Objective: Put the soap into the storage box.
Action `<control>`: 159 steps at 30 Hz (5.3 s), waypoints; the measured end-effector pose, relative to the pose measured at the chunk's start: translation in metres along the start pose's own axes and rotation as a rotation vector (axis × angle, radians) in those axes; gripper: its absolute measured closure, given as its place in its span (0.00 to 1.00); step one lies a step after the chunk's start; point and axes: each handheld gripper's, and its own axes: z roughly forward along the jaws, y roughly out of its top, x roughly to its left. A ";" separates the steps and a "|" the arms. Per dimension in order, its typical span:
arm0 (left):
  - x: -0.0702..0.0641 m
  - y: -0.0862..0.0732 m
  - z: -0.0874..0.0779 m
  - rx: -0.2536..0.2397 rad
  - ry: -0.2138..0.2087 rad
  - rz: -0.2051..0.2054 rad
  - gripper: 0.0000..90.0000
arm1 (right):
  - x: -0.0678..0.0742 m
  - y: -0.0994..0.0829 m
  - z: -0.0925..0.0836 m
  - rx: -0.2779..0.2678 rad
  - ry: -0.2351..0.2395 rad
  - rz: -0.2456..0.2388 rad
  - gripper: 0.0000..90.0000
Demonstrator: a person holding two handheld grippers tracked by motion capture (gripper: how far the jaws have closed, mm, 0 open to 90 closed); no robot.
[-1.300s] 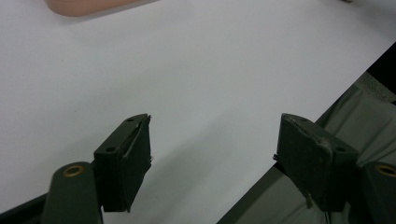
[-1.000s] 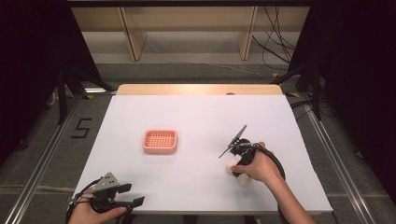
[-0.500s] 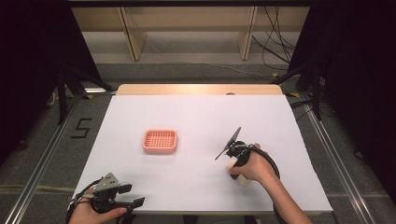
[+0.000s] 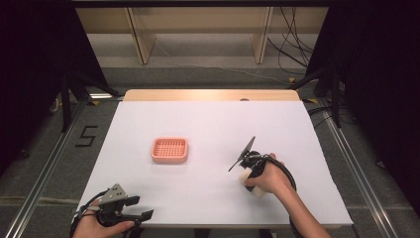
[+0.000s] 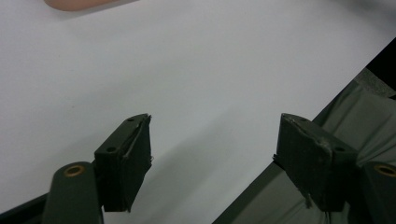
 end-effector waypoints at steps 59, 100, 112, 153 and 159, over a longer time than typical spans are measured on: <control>0.002 0.000 -0.002 0.027 0.004 0.041 0.29 | 0.011 0.011 -0.033 -0.231 -0.036 -0.112 0.56; 0.001 -0.001 -0.001 0.029 0.002 0.041 0.29 | 0.017 0.023 -0.038 -0.400 -0.055 -0.137 0.56; 0.001 -0.001 -0.001 0.020 0.005 0.027 0.29 | 0.020 0.029 -0.038 -0.426 -0.067 -0.155 0.56; 0.002 -0.008 -0.011 0.005 0.039 0.004 0.29 | 0.041 0.066 -0.039 -0.447 -0.045 -0.237 0.56; 0.002 -0.010 -0.013 0.009 0.037 -0.003 0.29 | 0.044 0.072 -0.038 -0.445 -0.042 -0.240 0.56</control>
